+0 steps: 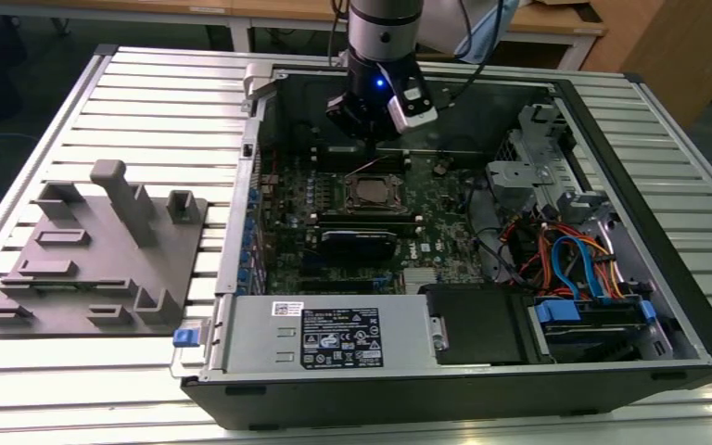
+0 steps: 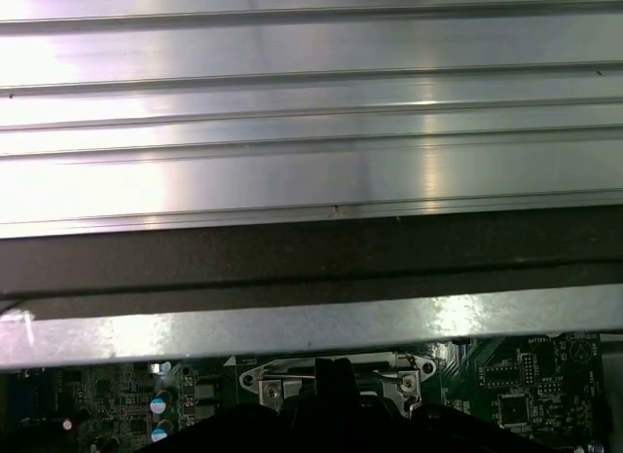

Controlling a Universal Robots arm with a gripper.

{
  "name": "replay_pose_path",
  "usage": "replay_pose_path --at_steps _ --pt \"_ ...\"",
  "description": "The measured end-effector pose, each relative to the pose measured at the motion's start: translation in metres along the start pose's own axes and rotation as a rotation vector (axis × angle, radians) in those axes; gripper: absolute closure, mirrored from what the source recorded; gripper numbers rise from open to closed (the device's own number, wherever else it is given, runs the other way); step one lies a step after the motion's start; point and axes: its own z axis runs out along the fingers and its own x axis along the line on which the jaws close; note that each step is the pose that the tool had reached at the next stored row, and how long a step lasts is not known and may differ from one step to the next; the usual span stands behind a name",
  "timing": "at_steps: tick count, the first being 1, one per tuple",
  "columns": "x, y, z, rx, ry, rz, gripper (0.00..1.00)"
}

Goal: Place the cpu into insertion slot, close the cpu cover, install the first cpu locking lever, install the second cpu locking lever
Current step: 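Install the first cpu locking lever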

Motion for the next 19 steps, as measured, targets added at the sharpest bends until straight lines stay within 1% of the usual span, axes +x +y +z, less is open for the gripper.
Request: replay_pose_path --at_steps 5,7,10,12,15,19 --pt "-0.0013 0.0001 0.0003 -0.0016 0.0001 0.000 0.90" --pt "-0.0022 0.0001 0.0017 -0.0048 0.0008 0.000 0.90" --pt "-0.0026 0.0000 0.0030 -0.0051 0.0022 -0.003 0.90" --pt "-0.0058 0.0002 0.0034 -0.0060 0.0028 -0.007 0.90" --pt "-0.0060 0.0002 0.0049 -0.0110 0.0030 -0.007 0.90" --pt "-0.0059 0.0003 0.0080 -0.0150 0.0036 -0.007 0.90"
